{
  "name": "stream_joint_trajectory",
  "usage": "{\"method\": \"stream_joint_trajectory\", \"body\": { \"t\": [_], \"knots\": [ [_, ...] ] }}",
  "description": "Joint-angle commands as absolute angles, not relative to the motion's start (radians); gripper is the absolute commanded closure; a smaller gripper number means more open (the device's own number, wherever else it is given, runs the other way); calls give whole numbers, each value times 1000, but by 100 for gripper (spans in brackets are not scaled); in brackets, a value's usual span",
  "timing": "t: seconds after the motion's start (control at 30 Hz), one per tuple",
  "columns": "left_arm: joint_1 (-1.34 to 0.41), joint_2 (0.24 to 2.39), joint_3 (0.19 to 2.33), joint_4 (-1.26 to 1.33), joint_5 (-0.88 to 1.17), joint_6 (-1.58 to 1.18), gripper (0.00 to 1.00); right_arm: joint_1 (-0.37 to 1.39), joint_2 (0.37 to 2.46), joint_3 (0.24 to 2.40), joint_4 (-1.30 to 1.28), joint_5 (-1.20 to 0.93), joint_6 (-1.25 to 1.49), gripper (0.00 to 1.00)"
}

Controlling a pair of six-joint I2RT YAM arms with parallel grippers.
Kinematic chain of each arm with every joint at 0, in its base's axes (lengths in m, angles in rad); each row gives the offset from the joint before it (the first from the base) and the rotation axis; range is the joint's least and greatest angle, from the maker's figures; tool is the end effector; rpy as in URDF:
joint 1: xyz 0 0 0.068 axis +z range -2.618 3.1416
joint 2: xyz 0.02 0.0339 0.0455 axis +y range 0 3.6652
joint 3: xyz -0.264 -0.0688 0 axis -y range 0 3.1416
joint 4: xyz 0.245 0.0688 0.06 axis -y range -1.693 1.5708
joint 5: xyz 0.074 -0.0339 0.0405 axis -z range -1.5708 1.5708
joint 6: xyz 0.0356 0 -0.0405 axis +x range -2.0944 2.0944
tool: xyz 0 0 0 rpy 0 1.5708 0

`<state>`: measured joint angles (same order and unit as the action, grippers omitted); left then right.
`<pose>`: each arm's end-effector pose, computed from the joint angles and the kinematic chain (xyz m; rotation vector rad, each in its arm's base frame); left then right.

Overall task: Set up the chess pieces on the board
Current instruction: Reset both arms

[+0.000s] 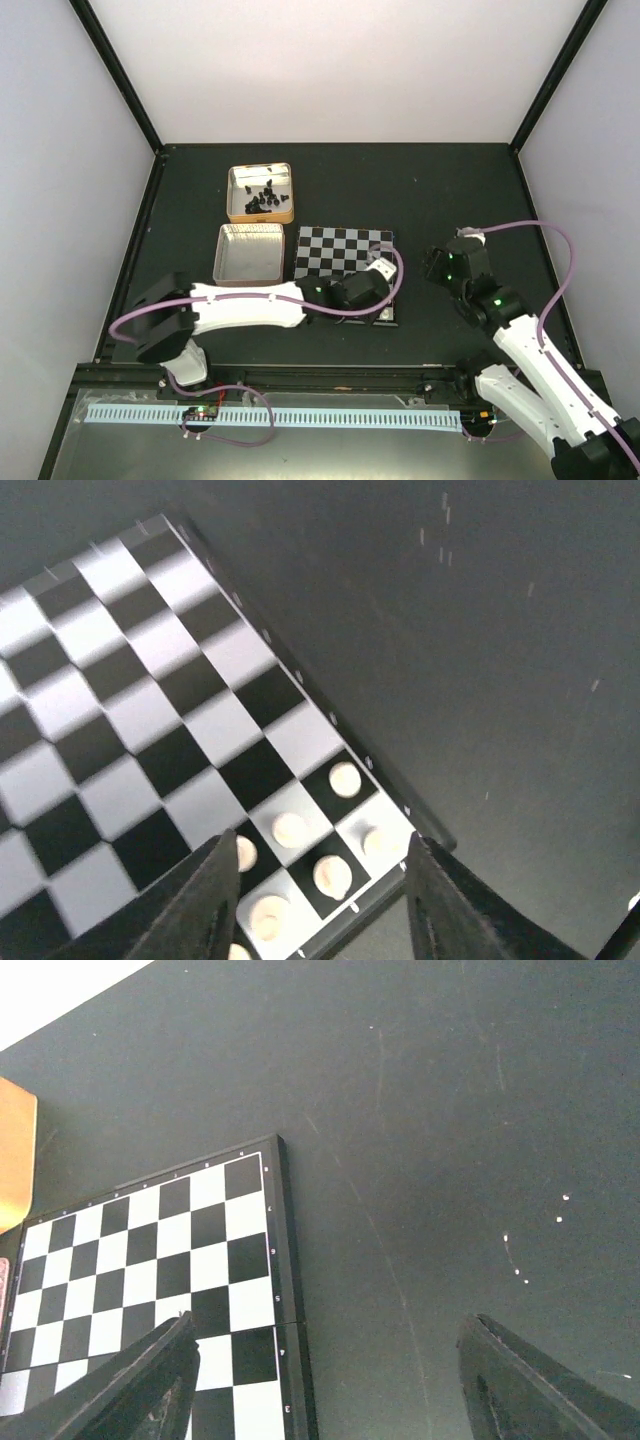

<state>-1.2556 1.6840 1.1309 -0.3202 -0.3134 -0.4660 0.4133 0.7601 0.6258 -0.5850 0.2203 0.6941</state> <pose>0.1218 -0.3380 0.2155 0.8046 2.2934 -0.4192 0.1508 0.0577 0.2504 0.4338 2.2495 0.3304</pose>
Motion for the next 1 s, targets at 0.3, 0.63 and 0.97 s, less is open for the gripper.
{"method": "stream_joint_trajectory", "body": {
  "t": [0.3,0.63,0.97],
  "knots": [
    [-1089,1092,933,-439,-618,-503,31,408,552,652,-624,185,524,11],
    [-1023,550,868,-707,-759,-487,1,408,444,806,-789,258,494,6],
    [-1024,265,923,-925,-803,-510,1,408,322,971,-966,323,480,0]
  ]
}}
